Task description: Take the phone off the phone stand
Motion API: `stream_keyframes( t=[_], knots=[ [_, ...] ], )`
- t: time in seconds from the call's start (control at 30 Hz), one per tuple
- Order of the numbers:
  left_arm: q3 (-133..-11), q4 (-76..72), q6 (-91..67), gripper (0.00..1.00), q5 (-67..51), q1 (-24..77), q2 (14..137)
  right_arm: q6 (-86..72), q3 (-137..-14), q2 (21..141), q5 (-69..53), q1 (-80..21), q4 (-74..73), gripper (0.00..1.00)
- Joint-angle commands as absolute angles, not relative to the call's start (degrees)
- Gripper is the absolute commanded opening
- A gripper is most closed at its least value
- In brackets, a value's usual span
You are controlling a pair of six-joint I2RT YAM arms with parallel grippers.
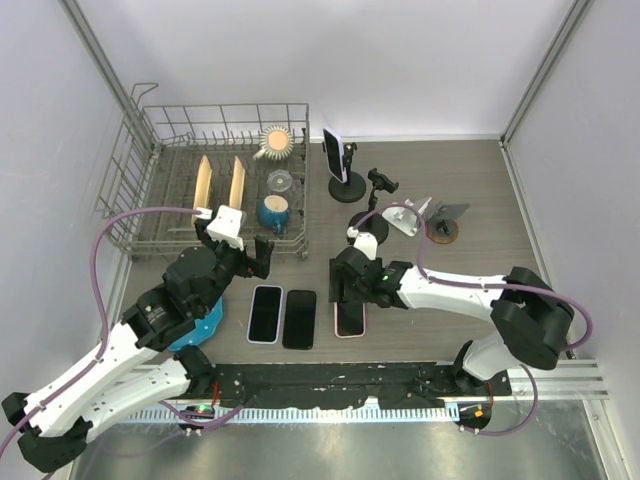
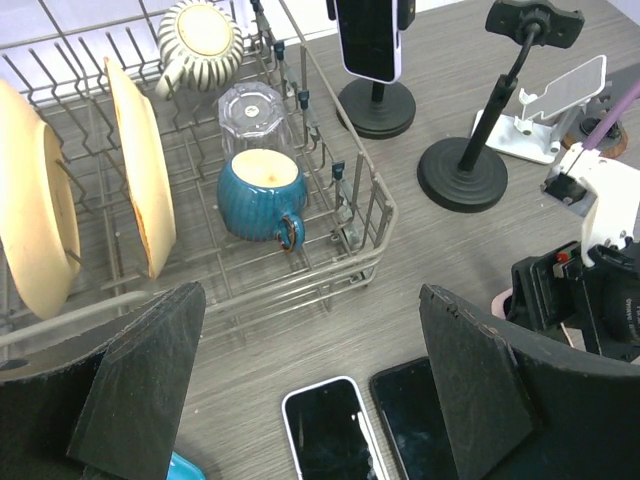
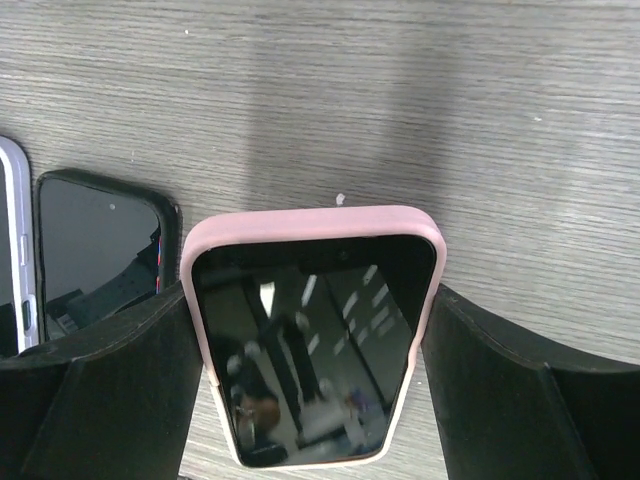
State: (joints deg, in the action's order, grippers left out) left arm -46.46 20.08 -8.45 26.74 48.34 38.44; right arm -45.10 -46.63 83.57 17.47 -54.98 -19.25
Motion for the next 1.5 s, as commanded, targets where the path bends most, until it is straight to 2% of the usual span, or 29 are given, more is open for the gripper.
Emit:
stream_keyframes(
  t=[0.0, 0.33, 0.57, 0.77, 1.07, 1.23, 1.47],
  knots=[
    [-46.58, 17.40, -5.80, 0.92, 28.04, 48.16, 36.74, -50.09, -49.57, 85.86, 19.42, -57.39, -16.17, 0.17],
    [-45.88, 17.05, -5.63, 0.91, 27.51, 48.16, 35.77, -50.80, -53.52, 92.46, 25.93, -60.29, -21.79, 0.39],
    [-45.79, 16.79, -5.63, 0.91, 26.63, 48.16, 36.03, -51.15, -53.61, 92.64, 26.10, -61.26, -21.80, 0.66],
    [-45.62, 16.87, -5.45, 0.91, 26.54, 48.16, 36.12, -50.45, -53.09, 91.85, 26.02, -61.35, -21.36, 0.80],
    [-45.53, 16.79, -5.19, 0.91, 26.63, 48.16, 36.47, -50.36, -53.43, 92.20, 25.58, -61.35, -20.92, 0.85],
    [-45.53, 16.79, -5.10, 0.91, 26.54, 48.16, 36.74, -49.66, -56.33, 95.79, 26.63, -61.70, -23.72, 0.93],
    [-45.35, 16.70, -4.92, 0.91, 26.90, 48.16, 36.56, -49.48, -57.92, 95.20, 27.86, -62.67, -25.05, 0.94]
  ],
)
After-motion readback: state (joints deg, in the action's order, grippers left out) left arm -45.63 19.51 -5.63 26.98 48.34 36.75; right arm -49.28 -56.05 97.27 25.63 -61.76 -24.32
